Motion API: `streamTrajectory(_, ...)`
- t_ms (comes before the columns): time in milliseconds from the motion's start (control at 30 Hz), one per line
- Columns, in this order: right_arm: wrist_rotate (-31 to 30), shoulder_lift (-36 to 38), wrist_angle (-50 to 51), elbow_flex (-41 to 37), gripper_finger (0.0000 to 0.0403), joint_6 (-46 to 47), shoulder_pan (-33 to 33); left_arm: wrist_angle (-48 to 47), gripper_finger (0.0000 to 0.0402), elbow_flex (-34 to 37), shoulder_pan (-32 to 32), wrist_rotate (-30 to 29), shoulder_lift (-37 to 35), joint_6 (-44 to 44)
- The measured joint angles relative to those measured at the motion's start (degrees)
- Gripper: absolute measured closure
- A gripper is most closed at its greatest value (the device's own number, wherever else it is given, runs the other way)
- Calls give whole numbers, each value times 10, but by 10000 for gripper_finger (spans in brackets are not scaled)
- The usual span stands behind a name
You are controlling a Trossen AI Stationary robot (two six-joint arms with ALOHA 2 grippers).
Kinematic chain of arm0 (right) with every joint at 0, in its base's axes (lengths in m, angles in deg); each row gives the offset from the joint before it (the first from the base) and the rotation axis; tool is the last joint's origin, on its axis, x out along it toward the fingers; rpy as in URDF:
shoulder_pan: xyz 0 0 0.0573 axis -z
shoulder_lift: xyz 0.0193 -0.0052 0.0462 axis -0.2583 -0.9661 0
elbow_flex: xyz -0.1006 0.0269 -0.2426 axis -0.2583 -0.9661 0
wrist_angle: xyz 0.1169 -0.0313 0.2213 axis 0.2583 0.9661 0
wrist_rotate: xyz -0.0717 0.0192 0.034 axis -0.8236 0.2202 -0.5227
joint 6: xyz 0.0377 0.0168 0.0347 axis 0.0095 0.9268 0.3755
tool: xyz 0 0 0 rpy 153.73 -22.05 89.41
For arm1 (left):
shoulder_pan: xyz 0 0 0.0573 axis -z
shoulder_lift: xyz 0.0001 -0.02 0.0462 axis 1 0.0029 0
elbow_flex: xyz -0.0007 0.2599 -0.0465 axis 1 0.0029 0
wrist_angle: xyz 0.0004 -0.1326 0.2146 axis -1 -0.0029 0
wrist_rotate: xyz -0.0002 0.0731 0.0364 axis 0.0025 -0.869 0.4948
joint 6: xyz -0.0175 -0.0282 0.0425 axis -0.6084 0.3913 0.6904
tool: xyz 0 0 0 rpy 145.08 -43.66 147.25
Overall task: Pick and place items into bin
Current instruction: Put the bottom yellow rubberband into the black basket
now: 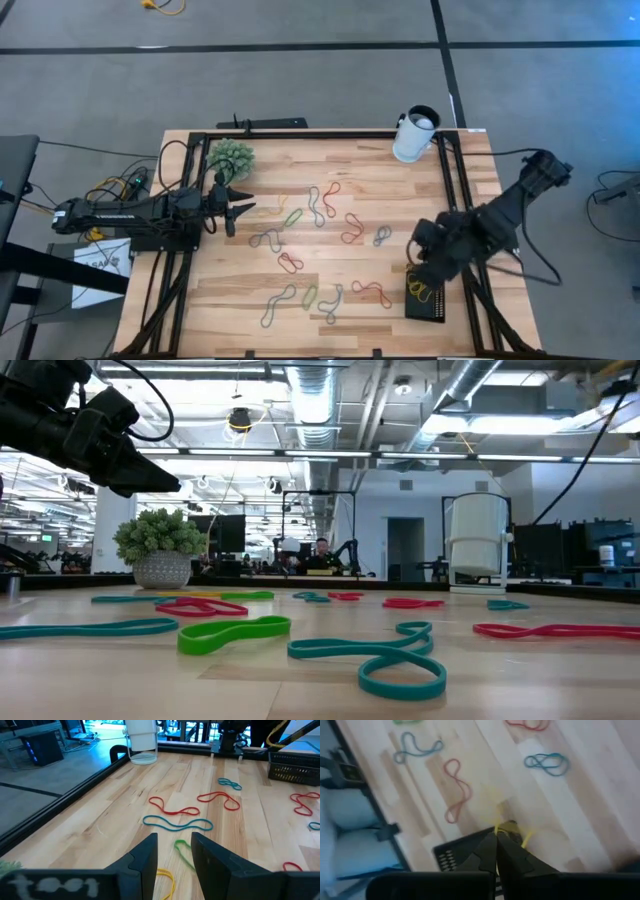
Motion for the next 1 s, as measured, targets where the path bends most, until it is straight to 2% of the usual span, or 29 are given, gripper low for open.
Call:
streamTrajectory(267,4,-33,-8,-55,403,100,-63,0,292,0,0,0,0,0)
streamTrajectory(433,8,-42,-87,-108,403,121,-84,0,292,0,0,0,0,-2)
streamTrajectory(700,21,-43,-128,-188,403,156,-105,0,292,0,0,0,0,-3)
streamTrajectory(1000,20,-43,-133,-224,386,210,-113,0,292,0,0,0,0,-3)
